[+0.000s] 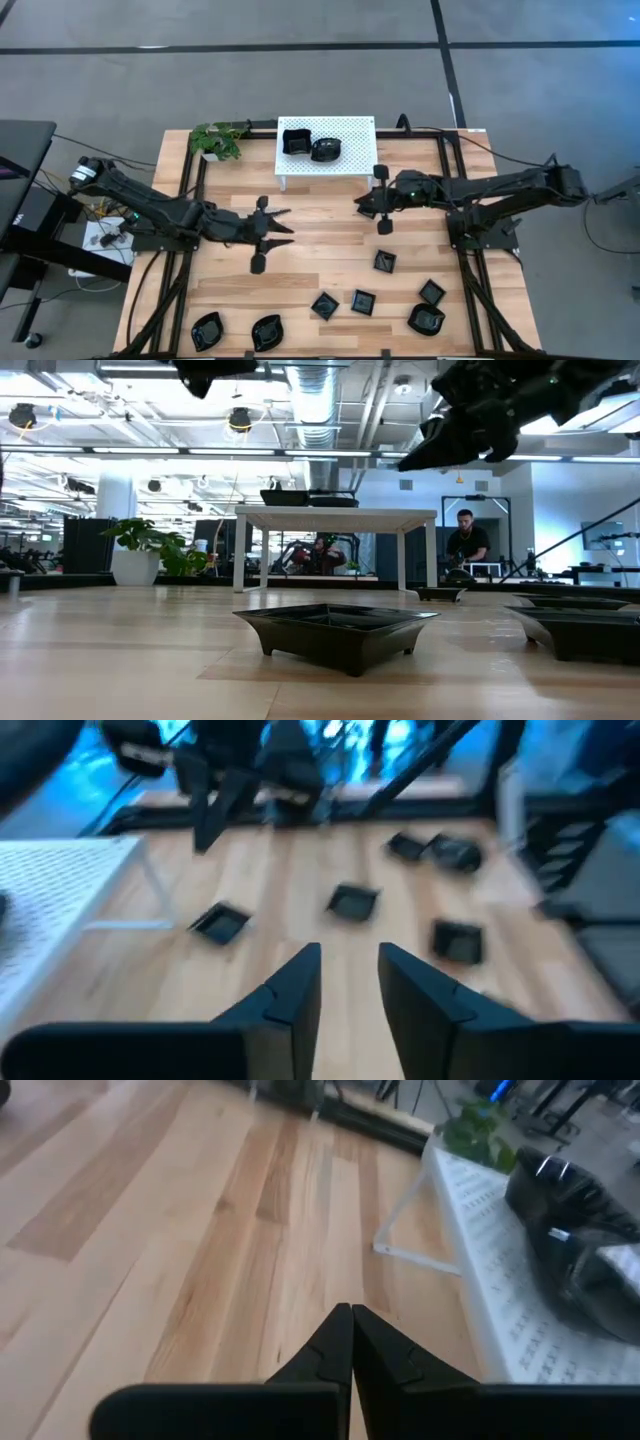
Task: Pick & Place Mini shaped plates
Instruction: Stack the black leaf-shaped plate on top of the black leaf-shaped plates on the shelf
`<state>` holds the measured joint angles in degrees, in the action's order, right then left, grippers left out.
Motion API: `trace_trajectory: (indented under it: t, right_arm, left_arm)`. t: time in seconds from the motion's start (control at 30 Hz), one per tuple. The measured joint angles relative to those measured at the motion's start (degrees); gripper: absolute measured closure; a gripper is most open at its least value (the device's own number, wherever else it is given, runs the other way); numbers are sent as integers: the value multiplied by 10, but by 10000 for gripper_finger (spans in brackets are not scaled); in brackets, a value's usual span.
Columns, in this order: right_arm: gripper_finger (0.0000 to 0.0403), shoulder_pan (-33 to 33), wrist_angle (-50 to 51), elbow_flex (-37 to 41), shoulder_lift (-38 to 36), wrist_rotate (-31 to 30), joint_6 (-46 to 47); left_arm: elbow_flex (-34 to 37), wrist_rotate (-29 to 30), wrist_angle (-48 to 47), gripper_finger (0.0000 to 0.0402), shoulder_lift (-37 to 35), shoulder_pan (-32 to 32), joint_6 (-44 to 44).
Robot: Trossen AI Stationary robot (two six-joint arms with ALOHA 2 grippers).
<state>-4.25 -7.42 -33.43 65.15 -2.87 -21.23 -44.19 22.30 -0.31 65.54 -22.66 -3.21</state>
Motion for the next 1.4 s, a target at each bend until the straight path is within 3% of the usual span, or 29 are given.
trace_trajectory:
  t: [0.17,0.27,0.43,0.87,1.13,1.4]
  right_arm:
    - [403,1,-51,0,30,0,-10]
    - [403,6,-36,1,39,0,7]
    - [403,22,-31,-1,61,0,17]
    - [403,68,-82,-1,84,-1,19]
    - [403,91,-88,0,99,-1,19]
    - [403,108,-92,0,125,-1,32]
  left_arm:
    - [-117,62,-158,293,77,-12,-40]
    - [-157,54,-216,295,116,-21,-122]
    - [-161,2,-280,297,166,-61,-292]
    - [-161,-168,-297,298,295,-202,-633]
    - [-161,-154,-291,298,322,-251,-753]
    - [-161,-151,-288,298,362,-270,-768]
